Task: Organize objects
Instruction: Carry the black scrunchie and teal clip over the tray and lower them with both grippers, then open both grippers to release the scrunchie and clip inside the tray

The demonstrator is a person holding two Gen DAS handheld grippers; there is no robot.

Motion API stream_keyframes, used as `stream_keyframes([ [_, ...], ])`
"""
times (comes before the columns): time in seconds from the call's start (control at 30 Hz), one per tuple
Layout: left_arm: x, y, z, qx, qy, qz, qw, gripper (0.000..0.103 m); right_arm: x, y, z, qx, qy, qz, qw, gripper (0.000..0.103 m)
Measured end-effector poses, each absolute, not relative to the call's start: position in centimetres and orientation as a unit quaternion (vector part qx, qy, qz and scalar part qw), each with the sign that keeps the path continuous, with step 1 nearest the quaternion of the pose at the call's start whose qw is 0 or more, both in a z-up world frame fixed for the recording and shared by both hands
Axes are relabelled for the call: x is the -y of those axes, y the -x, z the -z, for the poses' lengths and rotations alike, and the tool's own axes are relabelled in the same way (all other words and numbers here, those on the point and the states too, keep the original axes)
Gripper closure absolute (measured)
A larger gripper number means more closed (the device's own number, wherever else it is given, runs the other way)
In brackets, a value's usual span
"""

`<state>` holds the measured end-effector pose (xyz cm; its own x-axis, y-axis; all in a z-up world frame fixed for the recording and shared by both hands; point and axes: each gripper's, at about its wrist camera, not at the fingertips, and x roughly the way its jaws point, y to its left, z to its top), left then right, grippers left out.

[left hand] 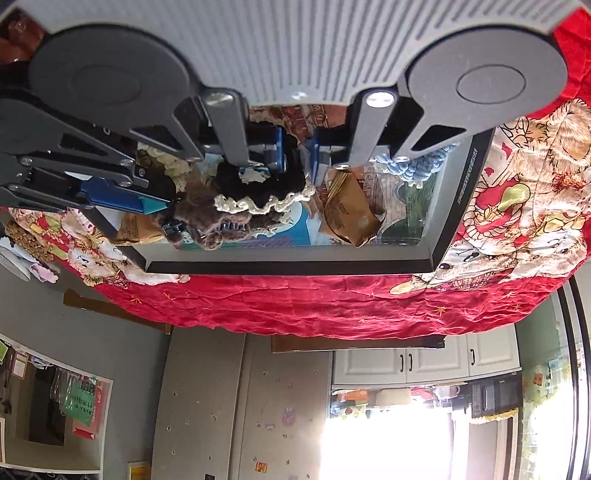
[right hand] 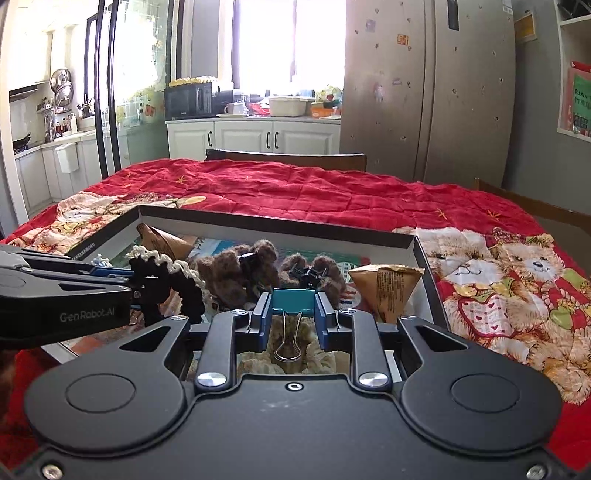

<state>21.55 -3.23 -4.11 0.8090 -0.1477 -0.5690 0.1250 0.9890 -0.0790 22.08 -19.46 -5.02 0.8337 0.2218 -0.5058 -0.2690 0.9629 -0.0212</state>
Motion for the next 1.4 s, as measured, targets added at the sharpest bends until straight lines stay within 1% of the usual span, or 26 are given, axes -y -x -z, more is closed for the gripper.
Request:
stream_keyframes([
  [0.5, 3.5, -21.8, 4.5, -0.303, 0.005, 0.07, 0.951, 0.085, 19.5, -22.6, 5.6, -0.268, 0.046, -0.125, 0.954, 0.08],
  [0.57, 3.5, -21.8, 4.6, -0.302, 0.004, 0.07, 0.951, 0.084, 19.5, -22.6, 5.6, -0.268, 0.046, -0.124, 0.954, 0.08],
  [0.6, 3.5, -21.8, 4.6, -0.302, 0.005, 0.069, 0.951, 0.081, 19.5, -22.6, 5.7, -0.268, 0.046, -0.124, 0.954, 0.079],
  [0.63, 3.5, -21.8, 4.6, -0.302, 0.005, 0.068, 0.951, 0.075, 19.5, -22.6, 5.7, -0.268, 0.046, -0.125, 0.954, 0.079],
  [0.67, 3.5, -21.8, 4.6, -0.303, 0.006, 0.068, 0.951, 0.063, 19.5, -22.7, 5.7, -0.269, 0.044, -0.125, 0.954, 0.079],
  [0.7, 3.4, -21.7, 4.6, -0.302, 0.006, 0.066, 0.951, 0.061, 19.6, -22.7, 5.7, -0.269, 0.043, -0.125, 0.954, 0.079],
  [0.83, 3.4, -21.6, 4.4, -0.298, 0.007, 0.066, 0.952, 0.06, 19.7, -22.7, 5.6, -0.269, 0.037, -0.125, 0.954, 0.079],
  [0.9, 3.4, -21.5, 4.3, -0.296, 0.008, 0.068, 0.953, 0.057, 19.7, -22.7, 5.6, -0.268, 0.035, -0.125, 0.955, 0.079],
  [0.93, 3.4, -21.4, 4.3, -0.295, 0.008, 0.068, 0.953, 0.05, 19.7, -22.6, 5.6, -0.267, 0.035, -0.124, 0.955, 0.079],
  [0.97, 3.4, -21.4, 4.2, -0.293, 0.009, 0.067, 0.954, 0.042, 19.7, -22.6, 5.6, -0.266, 0.034, -0.124, 0.955, 0.077],
  [1.0, 3.4, -21.3, 4.1, -0.29, 0.01, 0.064, 0.955, 0.04, 19.7, -22.6, 5.5, -0.264, 0.033, -0.124, 0.956, 0.074],
  [1.03, 3.4, -21.2, 4.0, -0.286, 0.011, 0.062, 0.956, 0.039, 19.8, -22.5, 5.5, -0.262, 0.031, -0.123, 0.957, 0.068],
  [1.07, 3.3, -21.1, 3.9, -0.284, 0.012, 0.062, 0.957, 0.038, 19.9, -22.4, 5.4, -0.258, 0.028, -0.121, 0.958, 0.064],
  [1.27, 3.1, -20.6, 3.4, -0.274, 0.02, 0.061, 0.96, 0.028, 20.3, -22.0, 4.7, -0.247, 0.015, -0.124, 0.961, 0.064],
  [1.4, 3.3, -20.0, 3.0, -0.263, 0.018, 0.064, 0.962, 0.024, 20.3, -21.7, 4.3, -0.244, 0.015, -0.127, 0.961, 0.064],
])
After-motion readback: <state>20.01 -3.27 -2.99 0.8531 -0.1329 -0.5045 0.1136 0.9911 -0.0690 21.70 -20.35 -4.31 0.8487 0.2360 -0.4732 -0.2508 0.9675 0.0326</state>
